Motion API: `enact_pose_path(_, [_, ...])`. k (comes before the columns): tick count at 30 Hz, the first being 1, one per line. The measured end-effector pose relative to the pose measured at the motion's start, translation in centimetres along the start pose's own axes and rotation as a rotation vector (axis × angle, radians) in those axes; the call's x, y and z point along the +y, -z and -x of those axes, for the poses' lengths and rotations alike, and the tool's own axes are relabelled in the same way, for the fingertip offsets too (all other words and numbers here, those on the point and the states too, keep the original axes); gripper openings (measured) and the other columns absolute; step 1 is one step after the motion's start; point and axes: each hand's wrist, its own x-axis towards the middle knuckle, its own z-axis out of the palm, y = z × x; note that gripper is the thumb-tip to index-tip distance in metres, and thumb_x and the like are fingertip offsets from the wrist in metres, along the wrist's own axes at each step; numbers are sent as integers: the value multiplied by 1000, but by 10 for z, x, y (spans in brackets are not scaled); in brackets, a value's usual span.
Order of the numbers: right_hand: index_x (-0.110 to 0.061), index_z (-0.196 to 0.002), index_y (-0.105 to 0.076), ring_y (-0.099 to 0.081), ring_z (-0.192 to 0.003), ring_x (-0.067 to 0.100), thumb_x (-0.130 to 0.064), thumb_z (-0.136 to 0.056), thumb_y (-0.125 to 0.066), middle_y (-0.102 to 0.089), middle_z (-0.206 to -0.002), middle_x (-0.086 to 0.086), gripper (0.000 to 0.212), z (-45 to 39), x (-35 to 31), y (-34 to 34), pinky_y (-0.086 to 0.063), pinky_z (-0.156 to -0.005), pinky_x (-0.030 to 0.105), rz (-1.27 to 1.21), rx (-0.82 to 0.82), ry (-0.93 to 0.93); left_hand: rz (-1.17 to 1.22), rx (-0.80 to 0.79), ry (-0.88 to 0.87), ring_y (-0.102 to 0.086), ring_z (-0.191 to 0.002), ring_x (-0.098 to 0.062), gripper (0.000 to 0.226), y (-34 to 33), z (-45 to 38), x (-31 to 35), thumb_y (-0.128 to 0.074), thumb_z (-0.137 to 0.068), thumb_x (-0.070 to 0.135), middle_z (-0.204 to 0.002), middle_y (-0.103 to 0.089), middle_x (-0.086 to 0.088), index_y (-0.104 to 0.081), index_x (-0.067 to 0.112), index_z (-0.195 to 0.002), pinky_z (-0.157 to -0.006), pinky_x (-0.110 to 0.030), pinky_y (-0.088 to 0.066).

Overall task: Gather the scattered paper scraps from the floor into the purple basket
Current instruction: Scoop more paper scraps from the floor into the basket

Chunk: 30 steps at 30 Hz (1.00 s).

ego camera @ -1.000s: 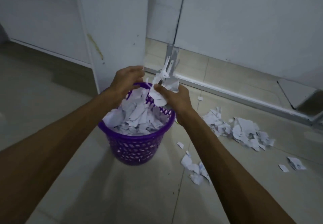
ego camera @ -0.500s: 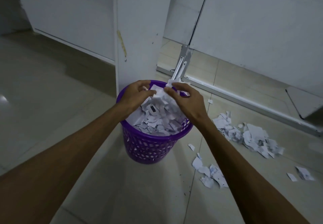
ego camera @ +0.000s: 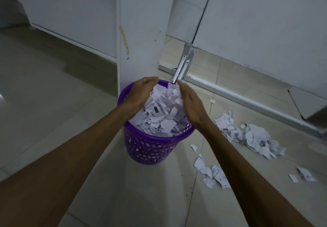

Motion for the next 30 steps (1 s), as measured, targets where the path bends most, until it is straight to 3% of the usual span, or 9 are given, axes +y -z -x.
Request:
enact_pose_path(5, [-34,-156,-12,6,-151,35,-58,-100,-15,10,-164,9,61,-5,18,-29,-6,-120,54,602,-499,28,-34,19,43,-56,-118,-22,45,-4,4,-3,-42,-100,43,-131,-60,-4,-56,16,-132,-101,-39,-46])
enact_pose_path(10, [-29,-157,-9,18,-148,40,-45,-106,-15,11,-165,7,54,-21,26,-46,-1,-120,57,826,-746,27,-40,7,47,-53,-123,-22,48,-4,5,-5,-34,-103,44,-137,-56,-5,-54,14,-135,-102,-38,-44])
enact_pose_path(13, [-33,-156,-2,19,-147,40,-47,-105,-19,16,-164,8,56,-24,35,-55,-5,-119,63,861,-830,-88,-43,2,49,-53,-125,-23,49,-5,5,-7,-32,-103,44,-139,-55,-4,-53,15,-136,-98,-39,-45])
enact_pose_path(16, [-35,-156,-7,9,-149,42,-52,-104,-20,10,-164,12,56,-24,31,-55,-9,-118,63,669,-758,-193,-44,-3,50,-52,-126,-23,50,-7,5,-7,-29,-103,45,-140,-54,-5,-52,15,-136,-103,-40,-43])
enact_pose_path(19, [-37,-153,-23,-14,-149,38,-76,-89,-12,-8,-164,14,76,-23,20,-40,-16,-118,59,400,-558,-197,-18,3,29,-53,-125,-21,51,-7,4,-1,-27,-104,44,-138,-56,-6,-53,13,-135,-105,-38,-42])
enact_pose_path(25, [-40,-150,-30,-24,-148,25,-93,-70,-14,-23,-162,0,97,-3,10,-20,-24,-115,55,470,-206,-56,-50,0,-19,-53,-124,-21,51,-11,5,7,-25,-104,45,-138,-55,-6,-53,15,-135,-101,-38,-44])
enact_pose_path(28, [-39,-148,-36,-30,-146,20,-89,-75,-27,-32,-158,-6,89,3,8,-8,-25,-116,54,321,-123,1,-76,-8,-55,-53,-124,-20,51,-20,6,13,-25,-104,45,-138,-56,-4,-53,16,-135,-100,-33,-42])
enact_pose_path(30, [-39,-146,-39,-32,-144,20,-83,-80,-32,-33,-158,-5,80,9,13,4,-23,-116,43,185,-100,8,-122,-26,-79,-52,-125,-19,51,-30,8,16,-25,-103,48,-139,-55,-2,-54,20,-135,-101,-33,-40])
